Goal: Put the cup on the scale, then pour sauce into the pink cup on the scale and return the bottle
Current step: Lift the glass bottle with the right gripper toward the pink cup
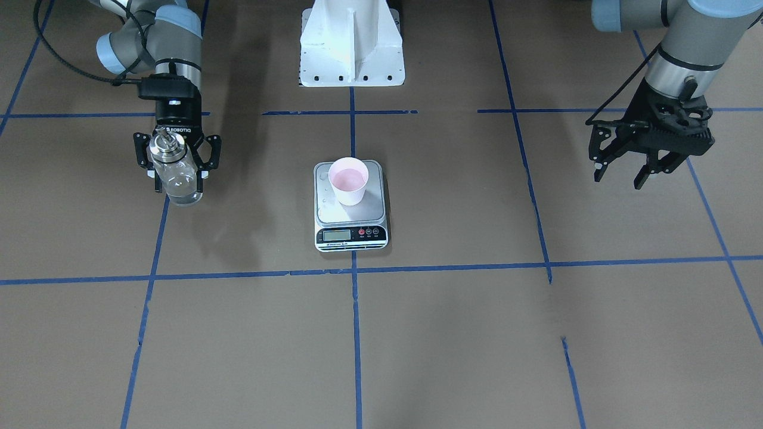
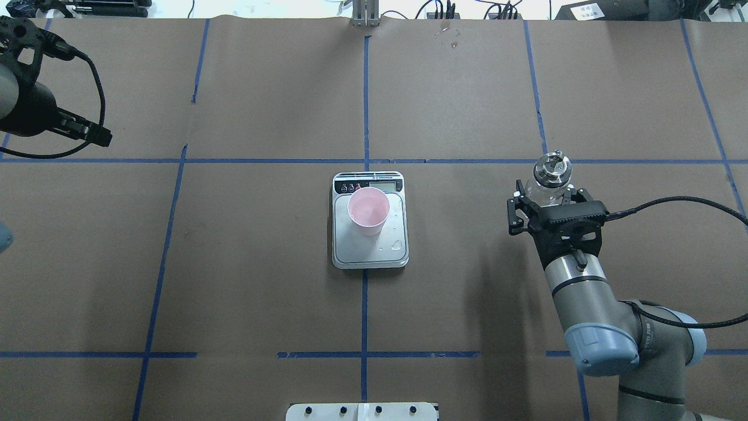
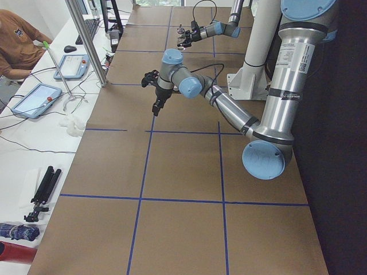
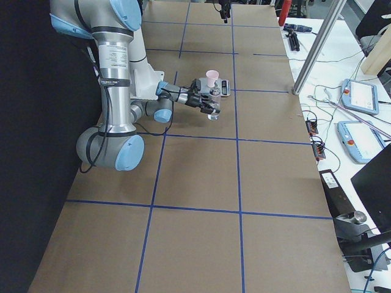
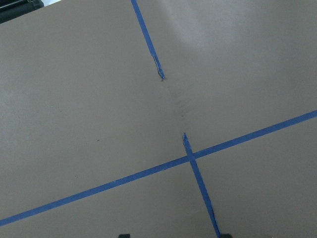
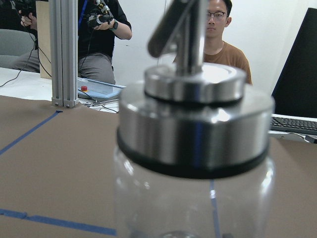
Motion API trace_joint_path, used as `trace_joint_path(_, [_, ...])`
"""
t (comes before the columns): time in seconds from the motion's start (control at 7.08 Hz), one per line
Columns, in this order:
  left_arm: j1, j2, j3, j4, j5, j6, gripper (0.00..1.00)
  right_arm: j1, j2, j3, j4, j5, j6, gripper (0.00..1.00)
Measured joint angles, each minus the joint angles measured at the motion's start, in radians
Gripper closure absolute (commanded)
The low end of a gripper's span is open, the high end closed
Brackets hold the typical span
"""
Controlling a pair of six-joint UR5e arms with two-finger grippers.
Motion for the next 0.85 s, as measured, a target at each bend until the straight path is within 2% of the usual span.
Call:
trace_joint_path(0.14, [0.000, 0.000, 0.000, 0.000, -0.002, 0.000, 0.32, -0.001, 0.032, 0.048, -0.137, 0.002, -0.015, 1.00])
trace_joint_path(0.28, [-0.001, 0.001, 0.000, 0.000, -0.002, 0.000, 0.32, -0.003, 0.076, 0.070, -0.219, 0.002, -0.024, 1.00])
trace_joint_path(0.57, [-0.001, 0.002, 0.003, 0.000, -0.002, 0.000, 0.32, -0.009, 0.156, 0.072, -0.275, 0.001, -0.037, 1.00])
trace_joint_path(0.85, [-0.001, 0.012, -0.001, 0.000, -0.011, 0.001, 0.32, -0.016, 0.244, 0.052, -0.432, 0.005, -0.065, 1.00])
